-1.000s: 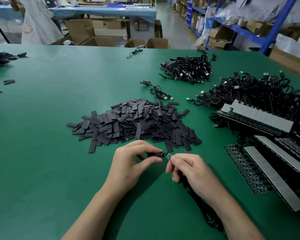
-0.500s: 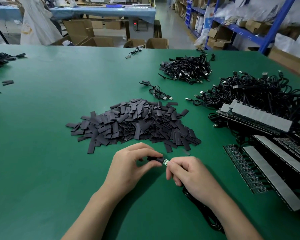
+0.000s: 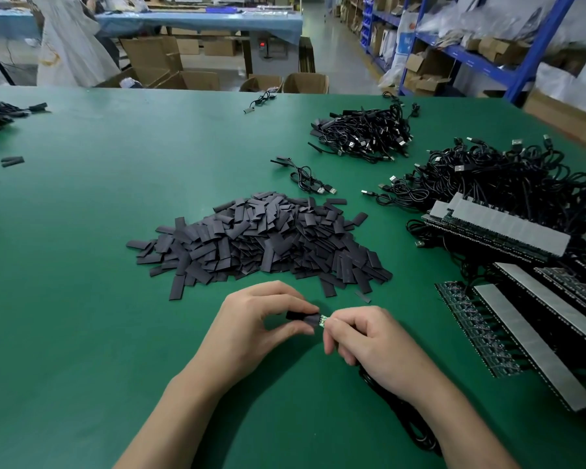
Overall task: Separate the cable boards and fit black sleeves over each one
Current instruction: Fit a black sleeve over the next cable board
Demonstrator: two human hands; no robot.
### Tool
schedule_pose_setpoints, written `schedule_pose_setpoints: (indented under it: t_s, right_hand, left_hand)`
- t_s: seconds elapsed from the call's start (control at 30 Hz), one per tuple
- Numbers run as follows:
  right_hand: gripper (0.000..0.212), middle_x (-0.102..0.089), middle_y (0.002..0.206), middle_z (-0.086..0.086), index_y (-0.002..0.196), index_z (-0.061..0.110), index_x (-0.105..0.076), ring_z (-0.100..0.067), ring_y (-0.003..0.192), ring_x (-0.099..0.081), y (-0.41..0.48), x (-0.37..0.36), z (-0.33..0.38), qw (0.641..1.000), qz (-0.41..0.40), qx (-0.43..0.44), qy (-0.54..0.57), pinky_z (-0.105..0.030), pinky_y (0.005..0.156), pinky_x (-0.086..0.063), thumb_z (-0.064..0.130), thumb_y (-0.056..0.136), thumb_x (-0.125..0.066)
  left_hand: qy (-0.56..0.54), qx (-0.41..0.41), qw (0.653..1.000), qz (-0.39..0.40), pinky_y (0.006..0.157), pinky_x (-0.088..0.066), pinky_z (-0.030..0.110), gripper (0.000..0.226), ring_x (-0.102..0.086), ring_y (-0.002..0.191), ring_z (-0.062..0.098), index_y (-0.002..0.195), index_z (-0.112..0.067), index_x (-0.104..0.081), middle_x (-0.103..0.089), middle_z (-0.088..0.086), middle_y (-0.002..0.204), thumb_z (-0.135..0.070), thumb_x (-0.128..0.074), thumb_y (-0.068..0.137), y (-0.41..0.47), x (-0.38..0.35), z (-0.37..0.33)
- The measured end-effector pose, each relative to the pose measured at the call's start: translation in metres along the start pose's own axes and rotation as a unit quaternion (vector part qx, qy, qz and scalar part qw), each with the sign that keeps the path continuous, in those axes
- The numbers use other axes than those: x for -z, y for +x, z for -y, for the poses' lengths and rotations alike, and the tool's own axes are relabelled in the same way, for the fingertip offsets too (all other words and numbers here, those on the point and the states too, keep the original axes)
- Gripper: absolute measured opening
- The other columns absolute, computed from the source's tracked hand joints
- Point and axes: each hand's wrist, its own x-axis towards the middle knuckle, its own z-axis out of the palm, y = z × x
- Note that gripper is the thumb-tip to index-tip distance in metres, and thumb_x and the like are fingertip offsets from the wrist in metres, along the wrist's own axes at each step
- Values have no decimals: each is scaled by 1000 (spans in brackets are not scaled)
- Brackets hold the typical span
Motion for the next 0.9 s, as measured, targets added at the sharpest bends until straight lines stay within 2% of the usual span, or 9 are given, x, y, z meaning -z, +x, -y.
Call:
schedule_pose_setpoints:
  t_s: [0.1,0.37,0.43,0.5,0.57,0.63,0.7,0.83,0.9]
  right_hand:
    - [38,-51,53,5,69,23,-67,-10,50,-40,0,2,0,1000,8,-8,7,-24,51,-32,47,93,-50]
    - [35,-53,54,7,73,23,-70,-7,50,-40,0,0,-1,1000,30,-1,-2,-22,51,-32,34,102,-53]
    - [34,-57,58,7,77,28,-72,-7,55,-46,0,1,0,1000,29,4,-4,-24,55,-36,37,102,-53]
    - [26,-66,67,6,81,37,-72,-9,63,-56,-1,1,0,999,28,16,-3,-28,62,-43,43,99,-55]
    - [8,-71,78,9,91,43,-69,-7,67,-57,-1,3,-2,1000,19,13,11,-25,67,-46,46,91,-62]
    - [20,-68,82,14,101,44,-65,-5,67,-50,-1,7,-5,1000,3,7,23,-22,69,-46,44,82,-68]
    - [23,-69,83,12,100,42,-64,-9,69,-51,-1,9,-7,999,-7,3,44,-25,70,-47,39,79,-71]
    - [15,-77,81,4,94,40,-68,-12,70,-59,2,9,-9,997,-19,-7,77,-29,72,-50,34,83,-75]
    - [14,-77,80,3,93,40,-71,-12,71,-62,3,7,-11,995,-28,-18,92,-31,74,-51,37,80,-76]
  left_hand:
    - [6,4,1000,0,83,-57,32,21,-70,91,4,101,-23,-81,-72,-16,98,-34,-82,84,-1,-1,-2]
    - [28,-22,999,-7,82,-57,29,22,-68,93,2,101,-22,-80,-70,-15,101,-39,-77,87,0,-5,-7]
    - [32,-20,999,-13,81,-57,30,22,-68,93,2,100,-23,-80,-70,-16,100,-41,-75,87,0,-4,-7]
    - [30,-9,999,-23,81,-57,31,21,-68,93,3,100,-24,-80,-70,-17,99,-41,-76,87,0,-3,-6]
    - [31,2,999,-28,80,-57,33,19,-68,92,3,100,-26,-80,-70,-18,99,-40,-77,86,0,-2,-4]
    - [34,9,999,-31,79,-57,34,18,-68,91,4,99,-28,-80,-70,-19,99,-38,-79,85,-1,-1,-3]
    - [36,14,999,-33,78,-56,33,17,-68,90,4,99,-29,-80,-70,-19,98,-36,-80,84,-1,-1,-2]
    - [35,10,999,-29,77,-56,31,16,-67,89,3,99,-27,-80,-70,-18,98,-34,-81,84,-1,-1,-2]
    - [34,2,999,-20,79,-56,31,16,-67,89,3,100,-26,-80,-70,-17,98,-32,-82,84,-1,-2,-2]
